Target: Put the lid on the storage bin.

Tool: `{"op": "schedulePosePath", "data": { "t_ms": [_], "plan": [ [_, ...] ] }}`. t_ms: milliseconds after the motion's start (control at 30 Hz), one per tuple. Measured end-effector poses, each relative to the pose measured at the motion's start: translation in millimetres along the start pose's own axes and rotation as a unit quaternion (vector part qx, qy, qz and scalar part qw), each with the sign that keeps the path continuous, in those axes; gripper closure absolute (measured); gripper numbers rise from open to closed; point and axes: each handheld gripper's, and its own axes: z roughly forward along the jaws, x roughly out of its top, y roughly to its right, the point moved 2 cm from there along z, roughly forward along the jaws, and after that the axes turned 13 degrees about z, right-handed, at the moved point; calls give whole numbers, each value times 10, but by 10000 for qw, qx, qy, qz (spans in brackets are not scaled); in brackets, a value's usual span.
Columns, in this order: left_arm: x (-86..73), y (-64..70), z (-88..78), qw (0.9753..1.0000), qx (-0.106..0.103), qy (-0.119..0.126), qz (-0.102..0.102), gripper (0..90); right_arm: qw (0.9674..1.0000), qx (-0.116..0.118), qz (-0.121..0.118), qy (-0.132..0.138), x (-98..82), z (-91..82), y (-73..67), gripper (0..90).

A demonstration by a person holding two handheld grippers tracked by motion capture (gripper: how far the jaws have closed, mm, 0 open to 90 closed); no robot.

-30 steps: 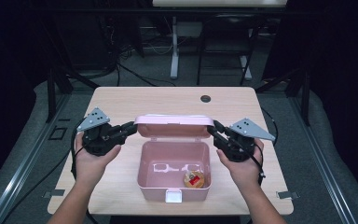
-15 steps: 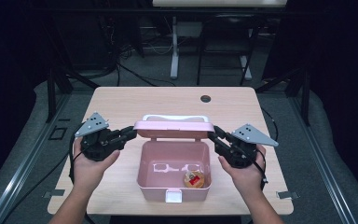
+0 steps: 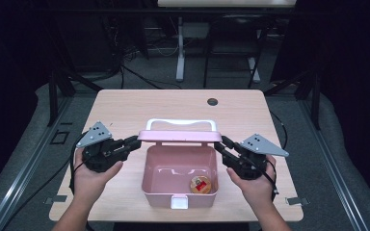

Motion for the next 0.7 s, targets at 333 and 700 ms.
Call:
{"op": "schedulePosePath", "data": {
  "t_ms": [333,700],
  "plan": [
    [-20,24,-17,10000,-27,-18,-1,793,10000,46,26,-74,-39,-30,0,672],
    [-36,41,-35,10000,-51,-27,5,797,9999,25,44,-117,-89,-70,19,663]
  ]
}}
